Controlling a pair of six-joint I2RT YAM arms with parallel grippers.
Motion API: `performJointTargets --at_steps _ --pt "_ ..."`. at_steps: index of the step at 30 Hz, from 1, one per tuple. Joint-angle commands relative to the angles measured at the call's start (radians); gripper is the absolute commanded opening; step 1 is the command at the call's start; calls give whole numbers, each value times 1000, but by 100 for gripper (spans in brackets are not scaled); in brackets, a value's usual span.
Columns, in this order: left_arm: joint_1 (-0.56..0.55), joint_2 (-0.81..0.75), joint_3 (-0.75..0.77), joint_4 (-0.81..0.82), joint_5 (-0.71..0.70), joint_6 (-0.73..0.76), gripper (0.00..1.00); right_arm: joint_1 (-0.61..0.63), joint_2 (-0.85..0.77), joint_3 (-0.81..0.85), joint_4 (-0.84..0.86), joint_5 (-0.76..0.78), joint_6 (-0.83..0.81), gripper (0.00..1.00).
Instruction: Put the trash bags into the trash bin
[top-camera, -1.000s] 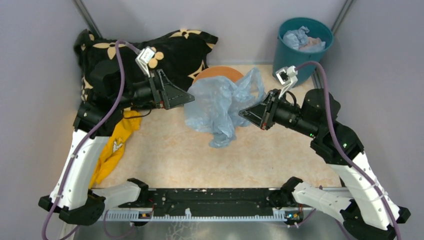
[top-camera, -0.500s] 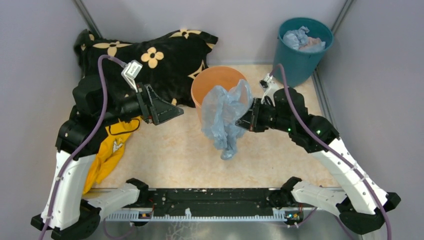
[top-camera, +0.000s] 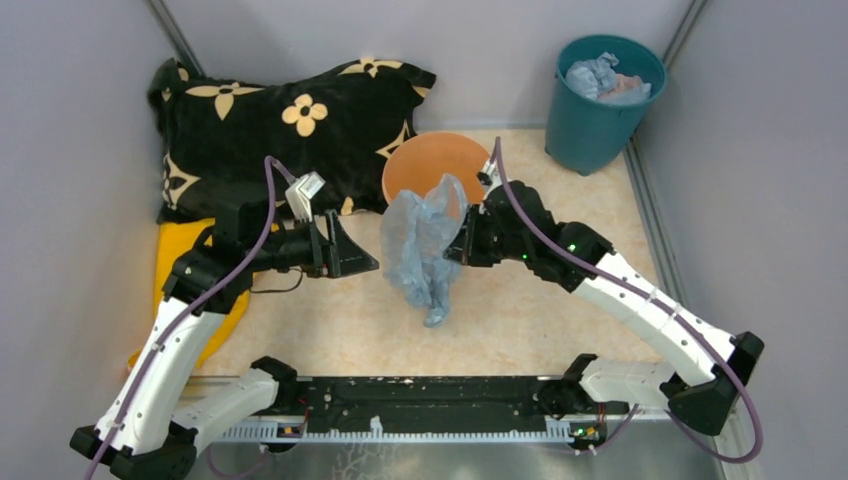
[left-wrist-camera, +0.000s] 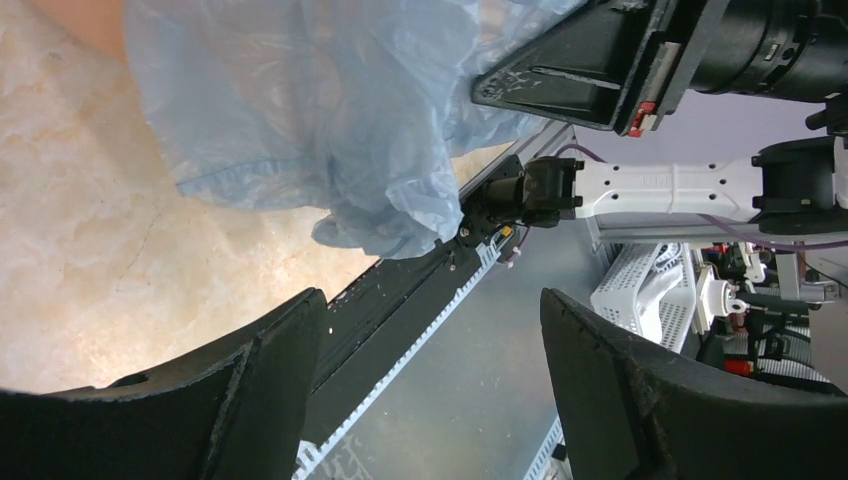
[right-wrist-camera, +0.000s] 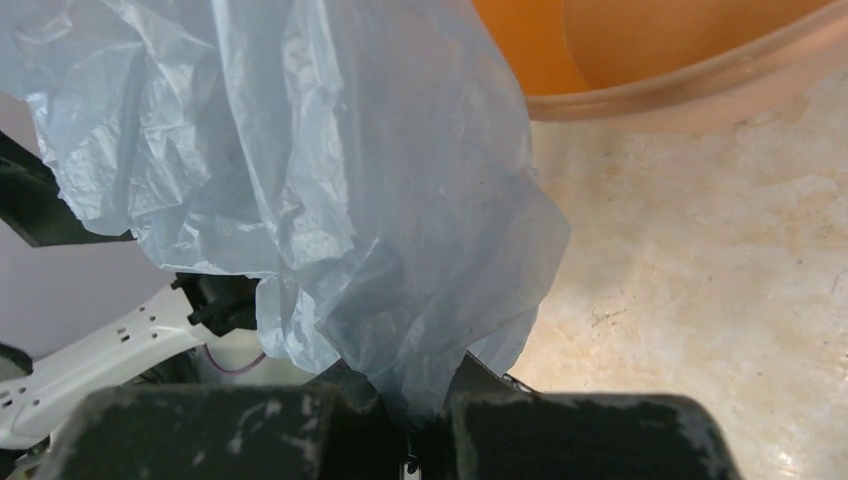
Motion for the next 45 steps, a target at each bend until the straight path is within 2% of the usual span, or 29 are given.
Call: performJointTargets --at_steps 1,12,20,31,33,36,40,44,45 --pt "-1 -25 -27 60 -7 -10 84 43 53 55 99 53 24 0" --pt "-24 -30 -97 84 -19 -9 85 91 157 83 170 78 44 0" --pt "-53 -33 -152 89 -88 -5 84 110 199 142 174 76 39 0" --pt "-61 3 -181 136 -189 7 79 157 193 143 177 77 41 0" --pt "-64 11 -192 163 -188 1 73 169 191 144 178 77 42 0" --pt "-70 36 -205 187 -187 -3 58 184 181 144 185 75 47 0" --pt "-84 54 -223 206 -195 -2 34 195 160 134 201 63 58 0" --pt "-86 40 -201 181 -226 19 1 198 108 110 200 32 63 0" --pt "-86 35 -184 162 -242 28 0 197 91 104 184 35 60 0"
